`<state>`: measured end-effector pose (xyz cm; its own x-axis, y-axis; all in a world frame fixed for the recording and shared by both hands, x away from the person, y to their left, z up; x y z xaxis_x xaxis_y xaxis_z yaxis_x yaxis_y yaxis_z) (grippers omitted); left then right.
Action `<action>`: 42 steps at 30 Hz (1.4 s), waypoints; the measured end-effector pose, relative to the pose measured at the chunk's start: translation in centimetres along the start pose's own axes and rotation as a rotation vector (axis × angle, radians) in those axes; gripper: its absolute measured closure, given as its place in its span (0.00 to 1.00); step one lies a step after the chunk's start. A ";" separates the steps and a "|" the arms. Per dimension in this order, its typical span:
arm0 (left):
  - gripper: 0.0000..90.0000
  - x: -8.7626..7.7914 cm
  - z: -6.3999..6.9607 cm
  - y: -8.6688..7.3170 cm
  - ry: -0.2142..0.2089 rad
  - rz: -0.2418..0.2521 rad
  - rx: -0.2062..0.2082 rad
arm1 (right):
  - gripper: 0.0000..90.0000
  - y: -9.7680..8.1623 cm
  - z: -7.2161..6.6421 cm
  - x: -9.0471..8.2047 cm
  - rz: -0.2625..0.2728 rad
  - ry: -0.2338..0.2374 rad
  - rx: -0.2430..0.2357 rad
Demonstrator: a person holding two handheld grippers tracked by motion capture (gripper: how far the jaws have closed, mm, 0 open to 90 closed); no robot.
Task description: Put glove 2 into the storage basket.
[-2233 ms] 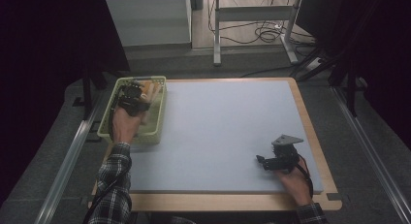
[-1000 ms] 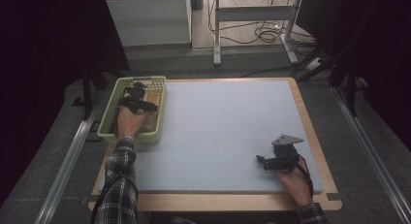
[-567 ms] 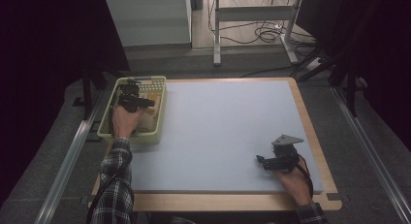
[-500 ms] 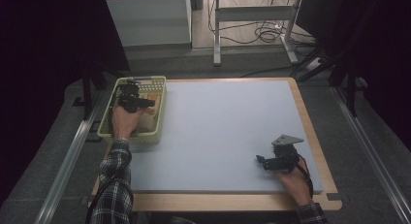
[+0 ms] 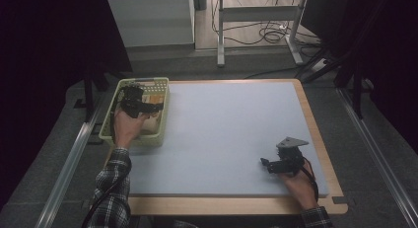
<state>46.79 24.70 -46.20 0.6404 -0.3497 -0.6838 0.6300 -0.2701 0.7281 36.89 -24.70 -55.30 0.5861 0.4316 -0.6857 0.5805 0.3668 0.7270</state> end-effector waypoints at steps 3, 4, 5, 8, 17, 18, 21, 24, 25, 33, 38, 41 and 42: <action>0.01 -0.3 0.7 0.0 -0.009 0.002 0.020 | 0.14 0.0 0.0 0.0 0.000 0.000 0.000; 0.01 -0.3 1.1 -0.1 -0.017 0.003 0.032 | 0.14 0.0 0.0 0.0 0.000 0.000 0.000; 0.01 -0.4 1.4 -0.1 -0.019 0.006 0.042 | 0.14 0.0 0.0 0.0 0.000 0.000 0.000; 0.01 -0.6 2.3 -0.2 -0.035 0.018 0.070 | 0.14 0.0 0.0 0.0 0.000 0.000 0.000; 0.00 -1.2 4.6 -0.7 -0.071 0.036 0.119 | 0.14 0.0 0.0 0.0 -0.003 0.000 0.002; 0.00 -1.3 4.8 -0.7 -0.075 0.037 0.123 | 0.14 0.0 0.0 0.0 -0.003 0.000 0.002; 0.00 -1.4 5.3 -1.0 -0.096 0.051 0.123 | 0.14 0.0 0.0 0.0 -0.003 0.000 0.002; 0.00 -1.6 6.1 -1.2 -0.109 0.061 0.140 | 0.14 0.0 0.0 0.0 -0.002 0.000 0.000; 0.00 -1.7 6.4 -1.3 -0.107 0.060 0.151 | 0.14 0.0 0.0 0.0 -0.002 -0.001 0.000; 0.00 -2.2 9.0 -1.8 -0.127 0.069 0.210 | 0.14 0.0 0.0 0.0 -0.002 -0.001 0.000; 0.00 -2.5 10.8 -2.3 -0.155 0.080 0.242 | 0.14 0.0 0.0 0.0 -0.002 0.000 0.001; 0.00 -2.5 11.8 -2.8 -0.176 0.085 0.260 | 0.14 0.0 0.0 0.0 -0.002 0.000 0.000; 0.00 -2.4 12.1 -3.0 -0.182 0.086 0.267 | 0.14 0.0 0.0 0.0 -0.002 0.000 0.000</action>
<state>38.03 15.48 -46.12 0.5819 -0.5298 -0.6169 0.4238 -0.4499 0.7861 36.88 -24.70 -55.28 0.5852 0.4305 -0.6871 0.5814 0.3678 0.7257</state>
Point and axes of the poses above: each handheld gripper's, and its own axes: x roughly forward along the jaws, y roughly out of its top, z roughly to its right, the point moved 3 cm from there along x, roughly forward along the jaws, and after that the axes turned 7 degrees about x, right-handed, at the moved point
